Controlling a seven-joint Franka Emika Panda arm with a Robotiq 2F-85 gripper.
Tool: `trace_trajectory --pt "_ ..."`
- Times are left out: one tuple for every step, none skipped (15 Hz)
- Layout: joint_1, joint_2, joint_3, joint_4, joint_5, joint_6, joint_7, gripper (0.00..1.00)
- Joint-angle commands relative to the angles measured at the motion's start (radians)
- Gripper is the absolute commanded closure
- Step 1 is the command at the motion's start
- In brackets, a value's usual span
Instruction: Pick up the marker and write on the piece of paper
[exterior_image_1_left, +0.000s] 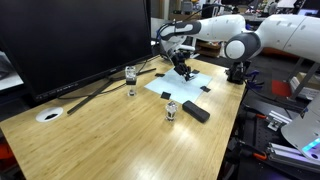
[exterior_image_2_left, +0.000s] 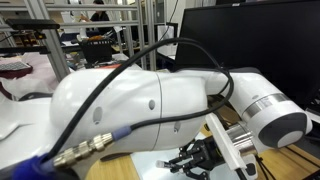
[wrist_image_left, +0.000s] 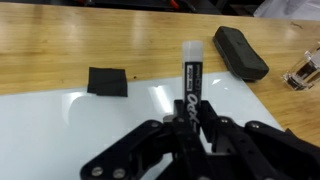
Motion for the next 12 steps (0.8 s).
trace_trajectory --pt "-0.005 -0.029 0.014 0.003 -0.017 0.029 -0.003 0.95" --pt "-0.006 -0.035 0.017 0.001 -0.015 0.030 -0.004 0.95" --pt "-0.005 -0.042 0.019 -0.004 -0.013 0.027 -0.002 0.95" --pt "-0.005 -0.046 0.021 -0.009 -0.010 0.021 0.002 0.95" --pt "-0.005 -0.046 0.024 -0.013 -0.007 0.018 0.009 0.95" --pt "-0.006 -0.045 0.027 -0.015 -0.004 0.016 0.015 0.95" --pt "-0.007 -0.044 0.029 -0.019 -0.001 0.016 0.023 0.95" --pt "-0.007 -0.044 0.031 -0.021 0.001 0.019 0.032 0.95" --pt "-0.007 -0.043 0.032 -0.021 0.003 0.026 0.039 0.95" --pt "-0.007 -0.044 0.033 -0.019 0.004 0.032 0.044 0.95" --pt "-0.006 -0.045 0.034 -0.016 0.006 0.040 0.049 0.95" --pt "-0.005 -0.046 0.035 -0.013 0.006 0.050 0.049 0.95"
